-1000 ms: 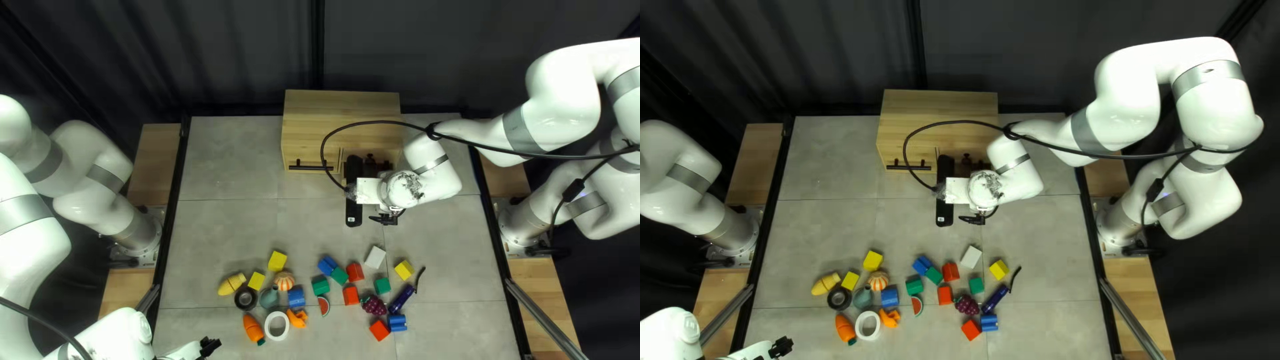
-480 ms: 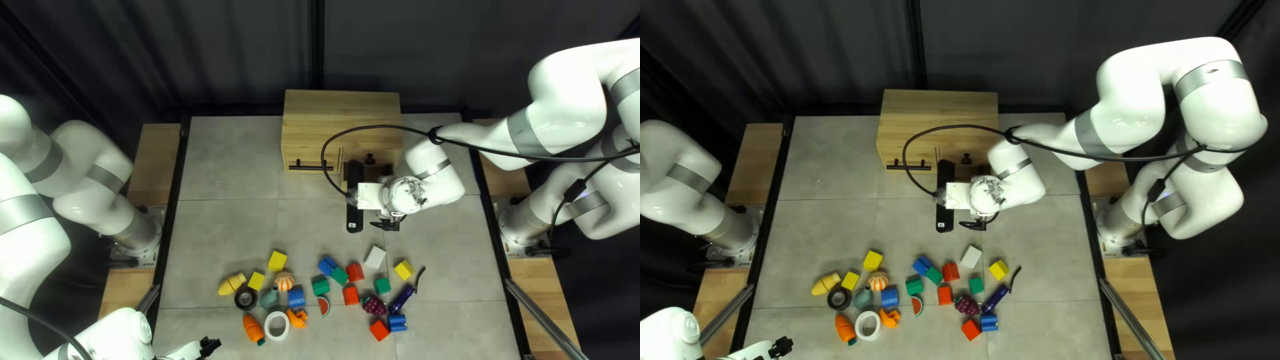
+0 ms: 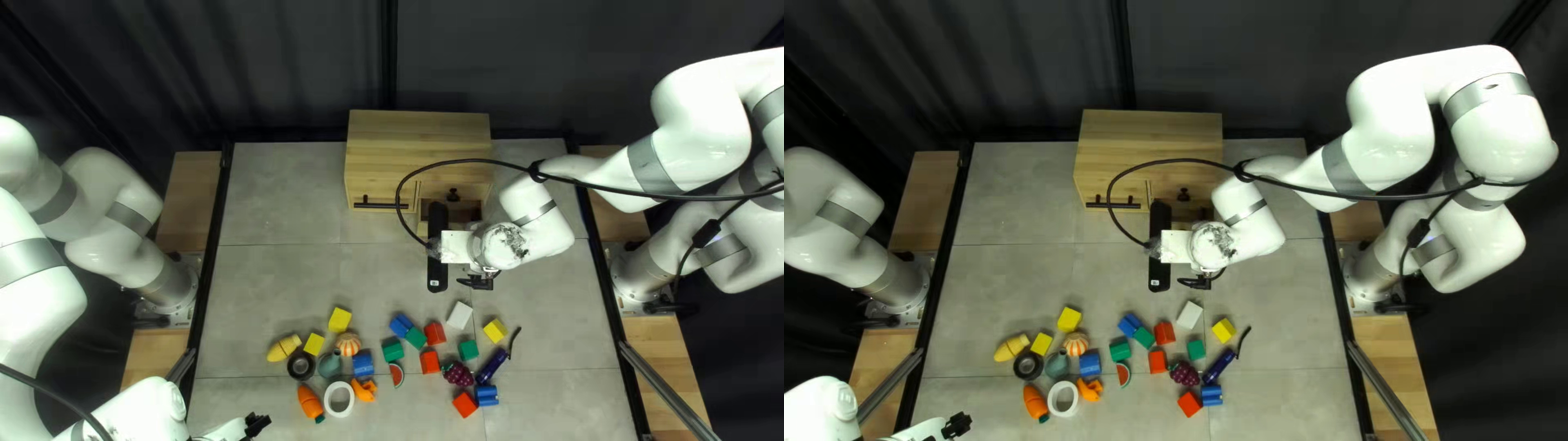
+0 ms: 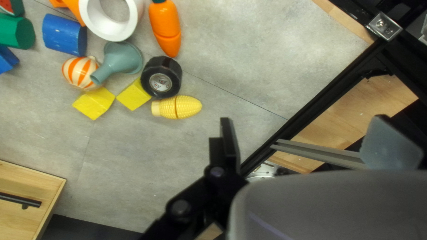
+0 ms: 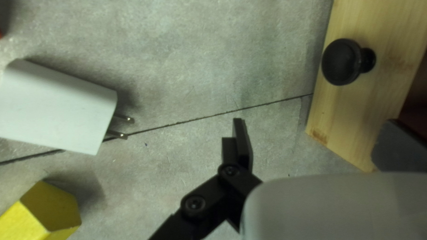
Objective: Open drawers and place objects into drawer and close
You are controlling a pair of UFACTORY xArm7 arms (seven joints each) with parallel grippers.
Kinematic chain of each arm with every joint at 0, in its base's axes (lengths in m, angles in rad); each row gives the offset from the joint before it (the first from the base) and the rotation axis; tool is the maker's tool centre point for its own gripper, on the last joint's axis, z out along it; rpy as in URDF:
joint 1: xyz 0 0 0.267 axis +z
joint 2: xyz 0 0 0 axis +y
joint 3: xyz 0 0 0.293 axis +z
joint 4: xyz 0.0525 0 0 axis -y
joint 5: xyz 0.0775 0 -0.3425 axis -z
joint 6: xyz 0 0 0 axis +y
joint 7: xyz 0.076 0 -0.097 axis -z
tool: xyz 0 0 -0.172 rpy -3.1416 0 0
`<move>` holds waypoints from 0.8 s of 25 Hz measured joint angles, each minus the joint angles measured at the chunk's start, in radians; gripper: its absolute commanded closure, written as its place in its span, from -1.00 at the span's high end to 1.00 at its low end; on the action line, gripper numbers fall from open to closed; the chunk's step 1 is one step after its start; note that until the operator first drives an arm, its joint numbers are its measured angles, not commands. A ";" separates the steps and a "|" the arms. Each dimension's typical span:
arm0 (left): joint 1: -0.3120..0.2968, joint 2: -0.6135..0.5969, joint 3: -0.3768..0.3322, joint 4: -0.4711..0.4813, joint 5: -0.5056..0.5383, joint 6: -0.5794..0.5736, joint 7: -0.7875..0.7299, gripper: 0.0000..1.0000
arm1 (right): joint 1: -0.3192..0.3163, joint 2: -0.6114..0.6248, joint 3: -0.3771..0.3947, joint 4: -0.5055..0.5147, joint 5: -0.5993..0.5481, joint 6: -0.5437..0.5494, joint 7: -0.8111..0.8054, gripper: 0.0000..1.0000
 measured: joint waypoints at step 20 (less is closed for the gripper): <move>0.000 0.000 0.000 0.000 0.000 0.000 0.000 1.00 | -0.048 0.108 -0.035 0.081 -0.006 -0.053 -0.061 1.00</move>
